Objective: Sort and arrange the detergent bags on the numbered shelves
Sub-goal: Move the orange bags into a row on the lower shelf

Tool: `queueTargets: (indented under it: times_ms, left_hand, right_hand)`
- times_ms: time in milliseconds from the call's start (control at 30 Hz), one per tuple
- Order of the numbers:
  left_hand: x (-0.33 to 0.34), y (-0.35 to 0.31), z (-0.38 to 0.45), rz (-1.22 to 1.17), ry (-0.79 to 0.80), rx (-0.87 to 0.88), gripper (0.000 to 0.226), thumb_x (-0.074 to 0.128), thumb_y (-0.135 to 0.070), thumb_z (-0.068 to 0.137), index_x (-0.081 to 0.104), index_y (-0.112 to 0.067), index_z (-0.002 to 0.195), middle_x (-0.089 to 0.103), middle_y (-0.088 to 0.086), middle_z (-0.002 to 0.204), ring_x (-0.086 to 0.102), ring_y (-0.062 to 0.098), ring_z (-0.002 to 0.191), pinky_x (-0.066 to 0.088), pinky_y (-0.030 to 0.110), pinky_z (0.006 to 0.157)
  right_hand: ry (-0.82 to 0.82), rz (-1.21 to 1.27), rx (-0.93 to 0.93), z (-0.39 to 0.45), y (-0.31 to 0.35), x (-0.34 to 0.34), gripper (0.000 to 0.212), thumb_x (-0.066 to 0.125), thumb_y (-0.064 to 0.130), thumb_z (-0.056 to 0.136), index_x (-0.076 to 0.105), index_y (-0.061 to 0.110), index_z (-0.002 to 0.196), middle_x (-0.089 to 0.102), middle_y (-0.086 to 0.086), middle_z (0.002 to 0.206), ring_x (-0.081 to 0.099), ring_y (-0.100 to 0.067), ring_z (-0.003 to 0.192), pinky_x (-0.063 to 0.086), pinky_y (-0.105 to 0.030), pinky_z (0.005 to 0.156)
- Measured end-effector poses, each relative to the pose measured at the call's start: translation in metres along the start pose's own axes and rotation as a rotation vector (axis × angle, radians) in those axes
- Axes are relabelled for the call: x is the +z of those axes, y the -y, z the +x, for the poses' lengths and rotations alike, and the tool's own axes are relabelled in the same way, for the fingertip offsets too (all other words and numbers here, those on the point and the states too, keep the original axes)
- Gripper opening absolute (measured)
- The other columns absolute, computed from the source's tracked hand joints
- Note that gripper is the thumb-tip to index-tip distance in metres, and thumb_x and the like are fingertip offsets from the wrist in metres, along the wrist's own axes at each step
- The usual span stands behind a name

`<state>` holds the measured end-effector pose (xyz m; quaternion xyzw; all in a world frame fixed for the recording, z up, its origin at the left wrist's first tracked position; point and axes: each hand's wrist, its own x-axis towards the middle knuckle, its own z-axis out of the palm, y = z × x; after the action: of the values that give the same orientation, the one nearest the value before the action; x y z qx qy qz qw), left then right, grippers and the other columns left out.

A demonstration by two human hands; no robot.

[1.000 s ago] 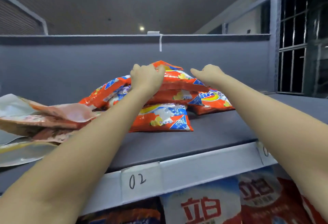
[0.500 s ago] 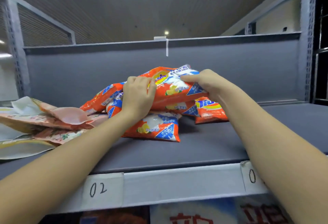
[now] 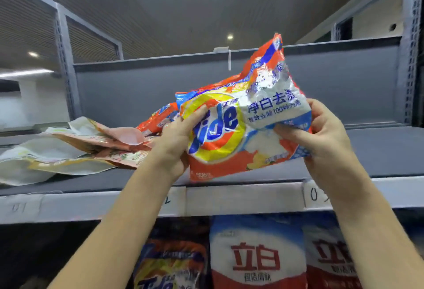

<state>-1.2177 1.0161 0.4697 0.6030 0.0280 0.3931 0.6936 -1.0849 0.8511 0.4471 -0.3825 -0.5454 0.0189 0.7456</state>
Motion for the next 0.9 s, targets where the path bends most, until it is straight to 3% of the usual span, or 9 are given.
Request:
queueTargets:
  times_ms: [100, 200, 333, 500, 700, 800, 900]
  left_hand:
    - [0.002, 0.010, -0.039, 0.025, -0.048, 0.224, 0.035, 0.060, -0.015, 0.082, 0.060, -0.006, 0.116, 0.073, 0.004, 0.093, 0.071, 0.017, 0.079, 0.059, 0.032, 0.074]
    - [0.005, 0.010, -0.068, 0.057, -0.084, 0.314, 0.016, 0.057, -0.004, 0.088, 0.062, -0.011, 0.101, 0.073, -0.004, 0.082, 0.070, 0.013, 0.076, 0.059, 0.031, 0.073]
    - [-0.006, 0.001, -0.109, 0.051, -0.004, 0.272, 0.018, 0.057, -0.005, 0.089, 0.063, -0.022, 0.092, 0.074, -0.005, 0.082, 0.071, 0.015, 0.077, 0.059, 0.033, 0.072]
    - [-0.067, 0.008, -0.164, 0.040, -0.003, 0.129, 0.016, 0.063, -0.015, 0.081, 0.065, -0.022, 0.095, 0.074, -0.002, 0.087, 0.072, 0.018, 0.080, 0.058, 0.033, 0.068]
    - [-0.157, 0.039, -0.226, 0.081, -0.103, -0.064, 0.021, 0.063, -0.023, 0.074, 0.063, -0.019, 0.095, 0.075, 0.001, 0.084, 0.072, 0.020, 0.074, 0.058, 0.031, 0.061]
    - [-0.206, 0.057, -0.244, 0.130, -0.176, -0.179, 0.024, 0.065, -0.028, 0.072, 0.061, -0.020, 0.094, 0.075, 0.000, 0.083, 0.072, 0.020, 0.074, 0.060, 0.035, 0.064]
    - [-0.250, 0.075, -0.249, 0.160, -0.272, -0.267, 0.024, 0.067, -0.030, 0.075, 0.062, -0.018, 0.095, 0.075, 0.003, 0.085, 0.072, 0.022, 0.075, 0.059, 0.036, 0.065]
  right_hand:
    - [-0.062, 0.017, 0.014, -0.050, -0.007, 0.007, 0.049, 0.084, 0.039, 0.049, 0.067, 0.024, 0.093, 0.074, 0.002, 0.086, 0.069, -0.013, 0.079, 0.056, -0.025, 0.067]
    - [-0.202, 0.007, 0.048, -0.092, -0.005, 0.025, 0.063, 0.084, 0.045, 0.050, 0.063, 0.017, 0.102, 0.074, 0.004, 0.088, 0.070, -0.013, 0.081, 0.055, -0.024, 0.068]
    - [-0.275, -0.015, 0.097, -0.135, 0.010, 0.053, 0.039, 0.075, 0.038, 0.058, 0.071, 0.026, 0.094, 0.074, 0.005, 0.091, 0.070, -0.014, 0.085, 0.056, -0.028, 0.071]
    - [-0.207, -0.094, 0.283, -0.189, 0.008, 0.100, 0.056, 0.082, 0.057, 0.049, 0.072, 0.031, 0.097, 0.074, -0.001, 0.098, 0.069, -0.023, 0.096, 0.054, -0.041, 0.084]
    - [-0.144, 0.027, 0.534, -0.249, -0.038, 0.167, 0.057, 0.090, 0.045, 0.042, 0.073, 0.031, 0.093, 0.074, -0.005, 0.098, 0.070, -0.023, 0.091, 0.057, -0.033, 0.074]
    - [-0.132, 0.054, 0.698, -0.269, -0.068, 0.199, 0.039, 0.084, 0.017, 0.061, 0.071, 0.026, 0.096, 0.073, -0.006, 0.102, 0.068, -0.028, 0.097, 0.056, -0.042, 0.084]
    - [-0.128, 0.052, 0.863, -0.280, -0.104, 0.230, 0.037, 0.070, 0.002, 0.073, 0.063, 0.013, 0.107, 0.072, -0.011, 0.104, 0.067, -0.033, 0.099, 0.051, -0.051, 0.090]
